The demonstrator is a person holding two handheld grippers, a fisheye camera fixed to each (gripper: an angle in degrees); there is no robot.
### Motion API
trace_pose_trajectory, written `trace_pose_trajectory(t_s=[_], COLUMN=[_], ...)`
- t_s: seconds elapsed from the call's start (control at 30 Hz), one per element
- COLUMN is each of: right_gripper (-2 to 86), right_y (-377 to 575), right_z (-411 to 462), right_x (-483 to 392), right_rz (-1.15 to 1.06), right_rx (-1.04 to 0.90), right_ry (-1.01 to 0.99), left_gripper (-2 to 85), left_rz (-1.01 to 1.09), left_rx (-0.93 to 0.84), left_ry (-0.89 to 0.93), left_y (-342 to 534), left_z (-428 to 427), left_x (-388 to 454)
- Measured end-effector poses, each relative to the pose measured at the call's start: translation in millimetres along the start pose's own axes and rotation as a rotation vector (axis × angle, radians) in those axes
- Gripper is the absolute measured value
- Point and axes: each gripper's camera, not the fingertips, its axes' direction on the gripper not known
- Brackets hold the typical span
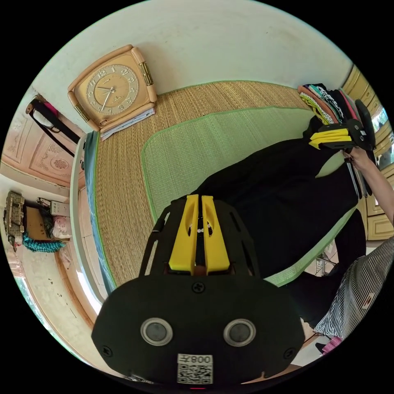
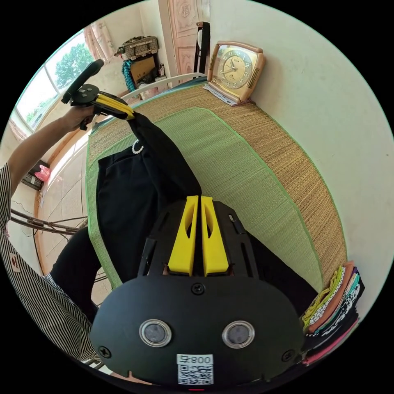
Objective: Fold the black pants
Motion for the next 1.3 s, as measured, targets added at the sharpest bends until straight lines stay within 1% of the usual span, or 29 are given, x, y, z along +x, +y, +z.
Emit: trace_pose_trajectory(t_s=[0.23, 0.4, 0.6, 0.77, 0.93, 1.3], right_gripper=[0.7, 0.7, 0.7, 0.7, 0.7, 0.8], right_y=[31, 48, 57, 62, 65, 74], right_z=[6, 32, 67, 96, 125, 175], right_x=[-66, -116, -150, -166, -170, -167], right_rz=[-0.06, -0.124, -0.168, -0.19, -0.167, -0.134], right_rx=[-0.042, -0.12, -0.194, -0.234, -0.264, -0.272], right_ry=[-0.025, -0.027, -0.046, -0.072, -0.127, -0.176], left_gripper=[0.8, 0.8, 0.8, 0.7, 0.7, 0.5], left_rz=[0.026, 0.031, 0.023, 0.001, -0.004, -0.06], left_rx=[-0.056, -0.113, -0.159, -0.174, -0.193, -0.159], left_ry=[0.001, 0.013, 0.042, 0.057, 0.043, 0.038], left_y=[68, 107, 146, 175, 196, 241], left_z=[11, 36, 70, 100, 128, 175], left_x=[22, 31, 34, 30, 27, 11])
